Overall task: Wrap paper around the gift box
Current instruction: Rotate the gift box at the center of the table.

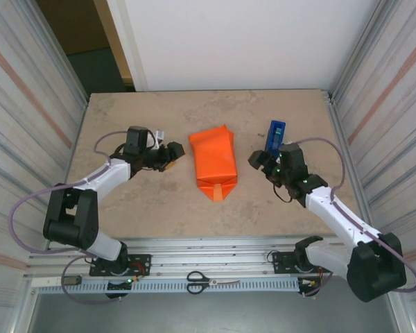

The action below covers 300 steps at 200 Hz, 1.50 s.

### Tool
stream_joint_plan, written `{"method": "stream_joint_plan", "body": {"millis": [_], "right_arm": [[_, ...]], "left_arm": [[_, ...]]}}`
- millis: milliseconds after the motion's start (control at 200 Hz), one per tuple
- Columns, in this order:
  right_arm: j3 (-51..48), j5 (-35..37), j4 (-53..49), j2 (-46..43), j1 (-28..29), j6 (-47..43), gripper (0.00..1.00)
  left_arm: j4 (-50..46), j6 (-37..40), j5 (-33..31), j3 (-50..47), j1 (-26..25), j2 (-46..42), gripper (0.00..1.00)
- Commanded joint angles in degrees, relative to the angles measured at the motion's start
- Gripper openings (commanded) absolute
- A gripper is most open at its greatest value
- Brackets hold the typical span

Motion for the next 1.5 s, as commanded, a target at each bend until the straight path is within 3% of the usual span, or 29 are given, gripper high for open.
{"method": "stream_joint_plan", "body": {"millis": [0, 135, 205, 291, 466, 551, 631, 747, 872, 1092, 1152, 1213, 1333, 1498], "right_arm": [[1.19, -9.17, -0.52, 1.38, -3.05, 2.43, 0.82], [6.44, -9.62, -14.03, 3.49, -2.49, -1.19, 0.74], [3.36, -11.97, -11.11, 1.93, -2.25, 1.4, 0.71], [-0.74, -9.66, -8.08, -1.81, -0.42, 2.39, 0.71], [-5.79, -7.04, -8.43, -7.8, 2.89, 2.66, 0.7], [-7.6, -9.94, -4.83, -7.89, 5.06, 4.3, 0.66], [-7.12, -7.15, -6.31, -7.7, 8.13, 5.55, 0.62], [-7.77, -9.39, -3.8, -7.1, 11.07, 7.76, 0.54], [-9.36, -8.62, -2.92, -5.62, 13.81, 11.65, 0.43], [-11.7, -10.42, 10.93, 3.23, 16.99, 19.46, 0.38], [-9.4, -8.4, 9.57, 7.1, 17.72, 21.28, 0.33], [-7.51, -5.59, 8.84, 10.35, 18.44, 24.41, 0.39], [-6.06, 0.95, 11.2, 13.7, 21.03, 29.42, 0.34], [-1.86, -1.58, 11.17, 20.85, 21.15, 28.9, 0.29]], "left_arm": [[0.89, -1.93, 0.85, 2.13, -0.26, -0.76, 0.69], [-5.95, -1.48, -2.01, 3.35, -0.35, -3.52, 0.74], [-8.08, 0.1, -3.56, 3.81, -0.18, -5.42, 0.75], [-9.17, 5.07, -7.18, 2.65, -0.26, -8.69, 0.81], [-8.88, 10.51, -11.12, -2.34, 0.1, -14.56, 0.99], [-7.86, 10.49, -9.39, -3.16, 0.61, -15.45, 0.99], [-6.64, 10.33, -7.55, -3.68, 0.7, -15.91, 0.99], [-1.24, 6.58, -0.96, -5.94, 0.32, -15.7, 0.99], [0.9, 5.23, 5.52, -3.89, -2.16, -10.99, 0.89], [-0.4, 2.3, 3.83, -0.32, -5.1, -2.62, 0.86], [-1.58, 2.51, 3.62, 1.16, -5.1, -0.51, 0.86], [-2.83, 2.43, 3.45, 2.55, -5.13, 1.54, 0.86], [-3.03, 2.52, 4.74, 4.23, -4.96, 4.42, 0.84], [-2.45, 2.74, 5.49, 3.48, -4.15, 5.02, 0.84]]}}
